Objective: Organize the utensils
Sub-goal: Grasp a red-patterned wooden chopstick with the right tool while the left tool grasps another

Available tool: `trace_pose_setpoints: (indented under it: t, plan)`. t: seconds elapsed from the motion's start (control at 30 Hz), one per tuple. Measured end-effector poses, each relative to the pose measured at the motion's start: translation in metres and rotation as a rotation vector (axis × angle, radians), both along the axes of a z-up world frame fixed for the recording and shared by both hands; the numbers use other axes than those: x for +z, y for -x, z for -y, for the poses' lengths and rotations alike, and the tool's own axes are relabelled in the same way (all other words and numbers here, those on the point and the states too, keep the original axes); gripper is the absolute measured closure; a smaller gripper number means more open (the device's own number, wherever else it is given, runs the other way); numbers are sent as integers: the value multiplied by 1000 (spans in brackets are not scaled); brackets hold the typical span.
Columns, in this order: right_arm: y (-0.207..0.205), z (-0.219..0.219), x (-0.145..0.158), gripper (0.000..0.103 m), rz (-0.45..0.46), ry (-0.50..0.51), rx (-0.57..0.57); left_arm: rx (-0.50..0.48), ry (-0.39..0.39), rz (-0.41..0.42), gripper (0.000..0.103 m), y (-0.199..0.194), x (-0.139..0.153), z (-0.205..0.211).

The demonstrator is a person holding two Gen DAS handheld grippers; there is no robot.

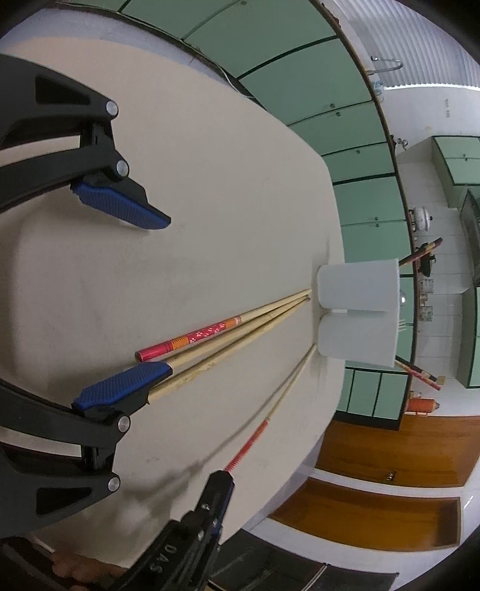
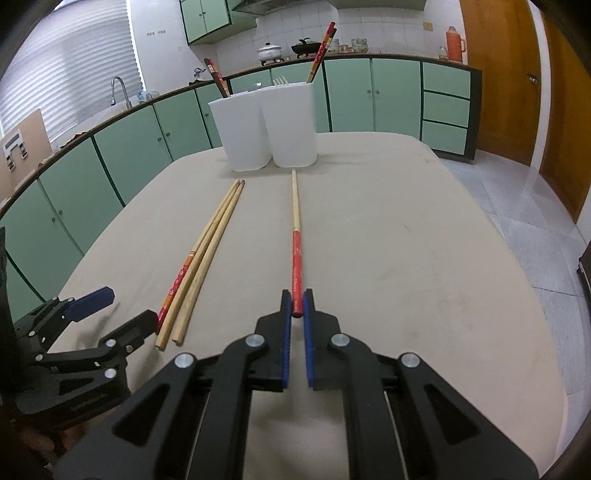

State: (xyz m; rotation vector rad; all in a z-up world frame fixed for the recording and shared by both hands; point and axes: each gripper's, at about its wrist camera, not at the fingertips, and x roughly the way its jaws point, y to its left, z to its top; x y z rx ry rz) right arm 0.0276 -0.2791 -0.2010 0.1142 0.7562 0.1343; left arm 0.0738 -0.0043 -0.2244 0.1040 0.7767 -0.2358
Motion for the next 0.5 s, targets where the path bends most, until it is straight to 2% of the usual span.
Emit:
trace_pose_setpoints:
  t: [0.3,0.4,0.47,0.5]
  plan:
    - [-1,0,-1,98,-8,-11,2,3,-6,-26,39,-5,-6,2]
    - [-3,0,-1,98,-8,-7,4,8,8,-26,50,-6,-6,2]
    - [-3,0,0,98,-7,-5,2,6,13,-22,63,-6,-7,3]
    - [-3,0,0,98,-7,-5,1,0,14,-18,66,-6,-6,4]
